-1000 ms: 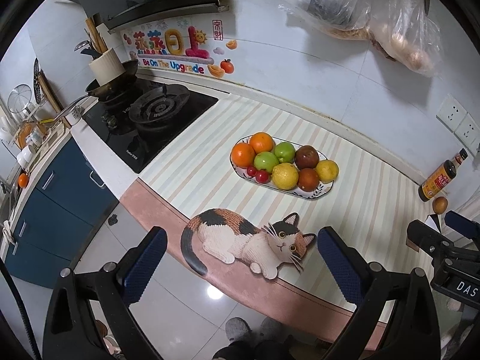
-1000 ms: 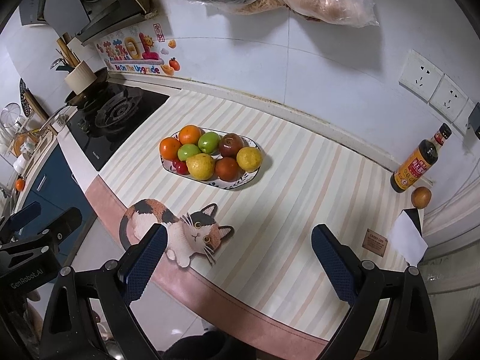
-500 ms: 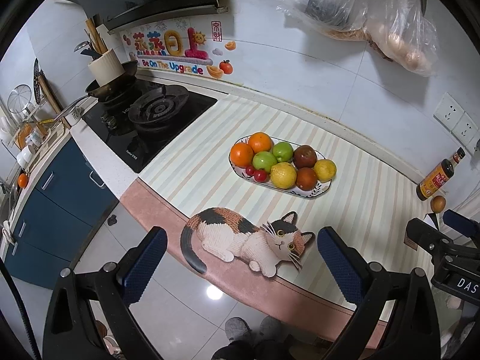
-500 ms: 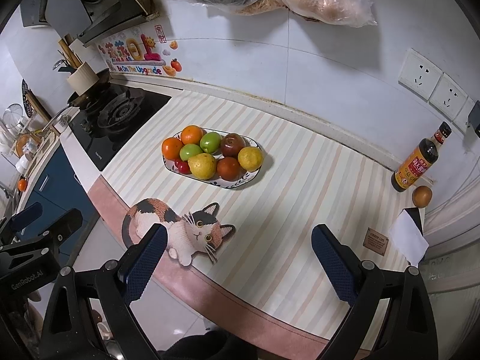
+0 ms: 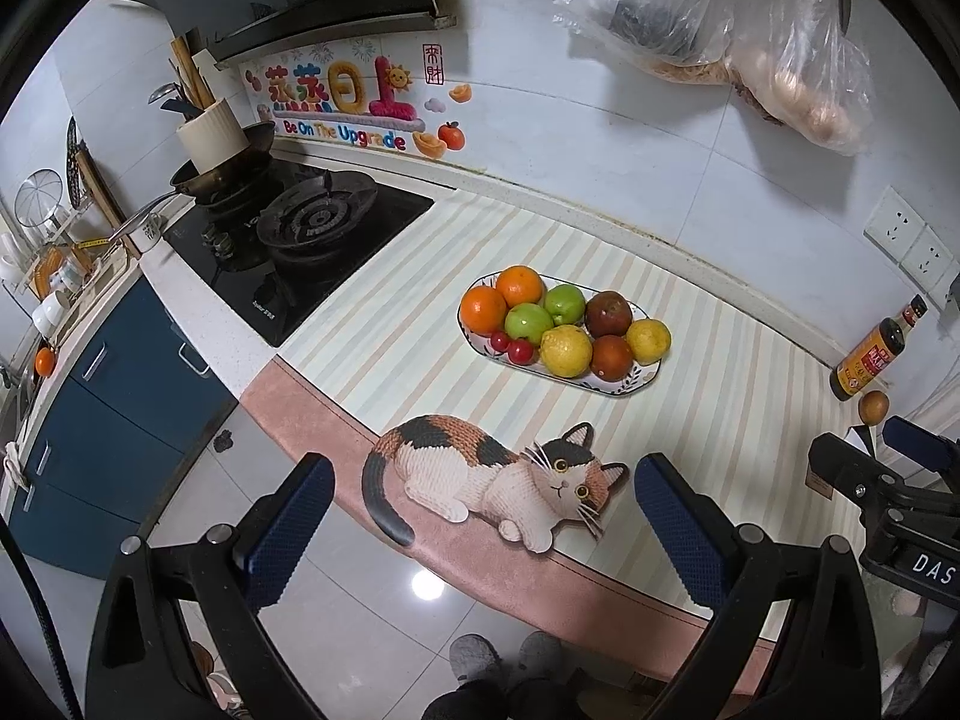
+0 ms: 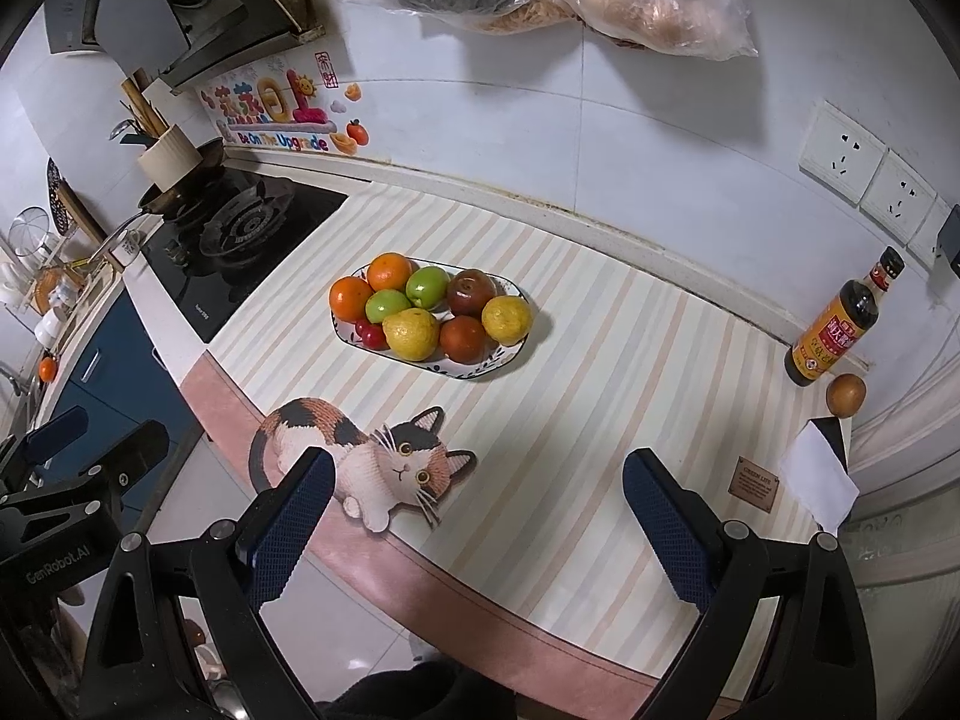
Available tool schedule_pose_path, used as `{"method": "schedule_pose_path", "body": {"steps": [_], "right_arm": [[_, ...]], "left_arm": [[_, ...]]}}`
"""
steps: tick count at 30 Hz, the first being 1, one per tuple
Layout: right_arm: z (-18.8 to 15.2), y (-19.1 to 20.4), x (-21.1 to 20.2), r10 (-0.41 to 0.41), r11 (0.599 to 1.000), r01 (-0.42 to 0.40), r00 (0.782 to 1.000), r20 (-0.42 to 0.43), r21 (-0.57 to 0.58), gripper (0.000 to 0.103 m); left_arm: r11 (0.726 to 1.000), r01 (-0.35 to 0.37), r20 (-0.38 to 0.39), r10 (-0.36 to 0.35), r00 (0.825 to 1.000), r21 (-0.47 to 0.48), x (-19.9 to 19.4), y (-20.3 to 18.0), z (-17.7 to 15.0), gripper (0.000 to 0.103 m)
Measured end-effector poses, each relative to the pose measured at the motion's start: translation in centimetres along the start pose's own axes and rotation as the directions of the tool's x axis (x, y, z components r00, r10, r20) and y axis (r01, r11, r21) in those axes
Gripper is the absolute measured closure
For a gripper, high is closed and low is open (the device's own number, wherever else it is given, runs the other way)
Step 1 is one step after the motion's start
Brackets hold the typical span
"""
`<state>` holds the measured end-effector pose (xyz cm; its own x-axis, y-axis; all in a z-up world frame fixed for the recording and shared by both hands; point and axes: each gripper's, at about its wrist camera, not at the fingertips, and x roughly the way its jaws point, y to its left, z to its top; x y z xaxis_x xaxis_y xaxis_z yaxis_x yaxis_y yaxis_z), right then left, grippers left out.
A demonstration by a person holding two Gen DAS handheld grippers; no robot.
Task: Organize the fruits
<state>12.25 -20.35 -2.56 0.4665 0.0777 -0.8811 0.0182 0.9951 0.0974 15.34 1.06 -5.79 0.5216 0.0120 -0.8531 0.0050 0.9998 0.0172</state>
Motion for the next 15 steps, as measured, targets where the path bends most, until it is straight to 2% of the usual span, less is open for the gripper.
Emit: {"method": "schedule_pose_path", "body": {"steps": [15], "right_arm": [[0.21, 0.2, -0.28, 0.003, 1.0, -0.003, 1.0, -0.002, -0.003, 0.004]], "left_arm": [[1.0, -0.005, 0.006, 0.005, 1.0, -0.007, -0.58, 0.2, 0.04, 0.0]]}}
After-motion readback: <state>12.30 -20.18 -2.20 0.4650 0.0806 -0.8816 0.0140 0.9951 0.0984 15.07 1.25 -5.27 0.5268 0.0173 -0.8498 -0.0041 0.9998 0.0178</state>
